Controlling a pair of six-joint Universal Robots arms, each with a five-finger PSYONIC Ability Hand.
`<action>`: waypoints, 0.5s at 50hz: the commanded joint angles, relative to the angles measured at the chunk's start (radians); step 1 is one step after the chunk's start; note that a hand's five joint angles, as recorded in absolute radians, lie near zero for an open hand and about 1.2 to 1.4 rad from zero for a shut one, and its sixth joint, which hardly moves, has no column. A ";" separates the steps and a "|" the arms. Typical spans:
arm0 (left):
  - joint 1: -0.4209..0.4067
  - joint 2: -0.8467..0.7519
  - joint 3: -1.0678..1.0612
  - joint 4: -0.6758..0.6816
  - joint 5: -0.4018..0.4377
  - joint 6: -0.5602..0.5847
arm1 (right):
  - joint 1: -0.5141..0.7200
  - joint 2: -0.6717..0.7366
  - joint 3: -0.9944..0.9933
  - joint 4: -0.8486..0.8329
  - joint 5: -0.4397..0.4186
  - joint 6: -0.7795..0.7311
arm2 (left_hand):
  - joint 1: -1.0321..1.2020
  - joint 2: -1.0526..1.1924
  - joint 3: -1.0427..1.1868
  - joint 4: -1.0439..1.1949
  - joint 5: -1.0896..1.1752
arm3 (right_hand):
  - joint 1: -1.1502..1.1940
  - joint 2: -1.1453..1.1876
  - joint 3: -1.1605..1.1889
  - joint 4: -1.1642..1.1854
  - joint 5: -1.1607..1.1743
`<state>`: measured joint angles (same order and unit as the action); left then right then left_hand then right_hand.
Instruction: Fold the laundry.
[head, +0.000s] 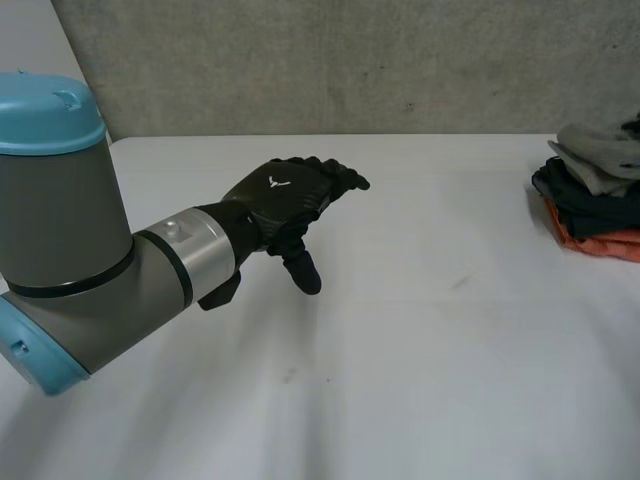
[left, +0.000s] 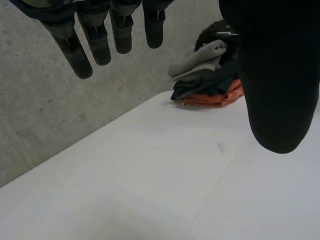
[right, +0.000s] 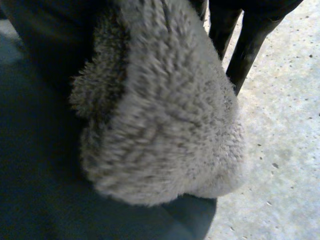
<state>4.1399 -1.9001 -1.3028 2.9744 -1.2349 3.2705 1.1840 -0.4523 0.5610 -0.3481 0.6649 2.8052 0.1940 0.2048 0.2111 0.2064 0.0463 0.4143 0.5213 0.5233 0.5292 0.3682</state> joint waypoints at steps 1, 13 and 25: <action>-0.003 0.013 0.002 0.001 0.002 -0.035 | -0.011 -0.149 0.034 0.105 0.002 0.014 | 0.046 0.035 0.029 0.034 0.019 | -0.240 -0.347 -0.349 -0.355 -0.368; -0.001 0.041 -0.001 0.000 0.002 -0.037 | 0.015 -0.439 0.100 0.314 0.096 0.019 | 0.046 0.035 0.029 0.034 0.019 | -0.240 -0.347 -0.349 -0.355 -0.368; 0.049 0.180 0.002 0.027 -0.044 -0.041 | 0.382 -0.719 0.335 0.435 0.521 0.086 | 0.011 0.000 -0.006 -0.002 -0.016 | -0.240 -0.347 -0.349 -0.355 -0.368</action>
<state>4.1475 -1.8014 -1.2957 2.9765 -1.2387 3.2332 1.3576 -1.0276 0.7390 0.0611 0.9330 2.8310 0.1910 0.2026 0.2097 0.2037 0.0462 0.2060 0.2215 0.2167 0.2361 0.0669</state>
